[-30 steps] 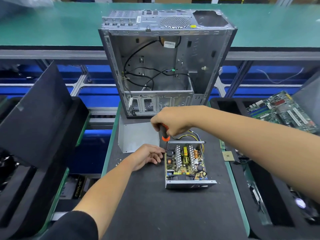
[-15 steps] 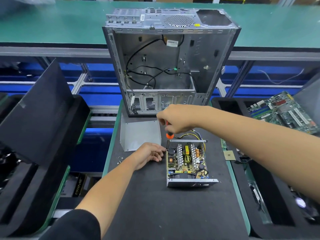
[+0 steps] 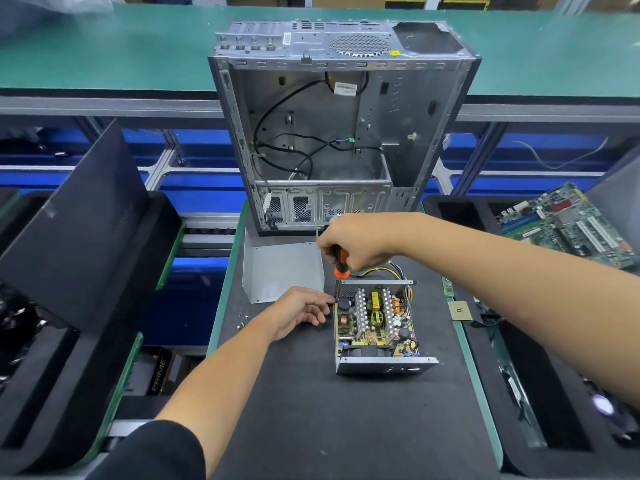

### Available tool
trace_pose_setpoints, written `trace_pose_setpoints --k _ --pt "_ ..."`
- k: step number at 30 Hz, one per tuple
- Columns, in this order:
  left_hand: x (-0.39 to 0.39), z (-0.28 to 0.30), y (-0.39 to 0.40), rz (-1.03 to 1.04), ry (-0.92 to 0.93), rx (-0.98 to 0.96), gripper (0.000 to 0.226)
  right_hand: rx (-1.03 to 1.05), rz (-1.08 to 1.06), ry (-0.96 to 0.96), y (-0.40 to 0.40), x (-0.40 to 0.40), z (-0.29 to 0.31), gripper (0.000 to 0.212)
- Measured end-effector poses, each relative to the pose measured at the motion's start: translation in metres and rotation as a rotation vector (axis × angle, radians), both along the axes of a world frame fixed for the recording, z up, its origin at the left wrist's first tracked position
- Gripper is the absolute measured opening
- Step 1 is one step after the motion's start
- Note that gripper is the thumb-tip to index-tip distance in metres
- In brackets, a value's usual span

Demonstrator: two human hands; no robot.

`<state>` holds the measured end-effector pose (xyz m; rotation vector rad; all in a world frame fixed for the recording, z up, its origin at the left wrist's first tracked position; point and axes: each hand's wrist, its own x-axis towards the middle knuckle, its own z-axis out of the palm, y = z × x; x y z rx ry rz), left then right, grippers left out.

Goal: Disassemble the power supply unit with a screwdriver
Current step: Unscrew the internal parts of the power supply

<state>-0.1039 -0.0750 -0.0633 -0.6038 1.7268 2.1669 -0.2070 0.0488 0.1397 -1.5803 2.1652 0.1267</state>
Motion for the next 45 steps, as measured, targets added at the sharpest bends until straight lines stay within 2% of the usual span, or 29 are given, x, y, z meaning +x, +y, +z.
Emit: trace_pose_setpoints --k 11,16,18,20,22,25,29,32,35,36,39,42,45 --pt "-0.002 0.009 -0.003 -0.049 -0.042 0.082 0.027 0.008 0.067 0.021 -0.002 0.002 0.002 0.024" --pt "-0.002 0.01 -0.002 -0.048 -0.057 0.053 0.028 -0.009 0.066 0.005 -0.003 0.003 0.002 0.018" --pt "-0.002 0.011 -0.001 -0.045 -0.06 0.042 0.028 0.01 0.06 0.093 -0.006 0.003 -0.001 0.015" --pt "-0.002 0.012 -0.001 -0.046 -0.061 0.038 0.028 0.074 0.04 0.222 -0.01 0.003 -0.005 0.028" --pt "-0.002 0.013 0.0 -0.047 -0.059 0.028 0.027 0.091 0.037 0.267 -0.013 0.004 -0.007 0.026" --pt "-0.001 0.013 0.002 -0.027 -0.059 0.007 0.028 0.04 0.056 0.169 -0.013 0.004 -0.004 0.006" --pt "0.001 0.015 0.004 -0.054 -0.082 0.048 0.024 0.026 0.048 -0.035 -0.008 0.004 0.007 0.025" --pt "0.003 0.016 0.005 -0.051 -0.081 0.068 0.024 0.029 0.058 0.044 -0.011 0.002 0.001 0.011" --pt "0.002 0.016 0.005 -0.055 -0.089 0.065 0.025 0.084 -0.01 0.17 -0.015 -0.001 -0.006 0.036" --pt "0.002 0.016 0.006 -0.054 -0.092 0.065 0.025 0.076 -0.02 0.18 -0.016 -0.001 -0.007 0.035" --pt "0.002 0.016 0.005 -0.053 -0.099 0.067 0.028 0.005 -0.006 0.104 -0.015 0.0 -0.005 0.006" --pt "0.001 0.015 0.004 -0.071 -0.111 0.066 0.032 0.026 -0.022 -0.061 -0.009 0.0 0.003 0.024" --pt "0.001 0.016 0.003 -0.075 -0.12 0.08 0.034 0.025 -0.023 0.048 -0.009 -0.002 -0.001 0.014"
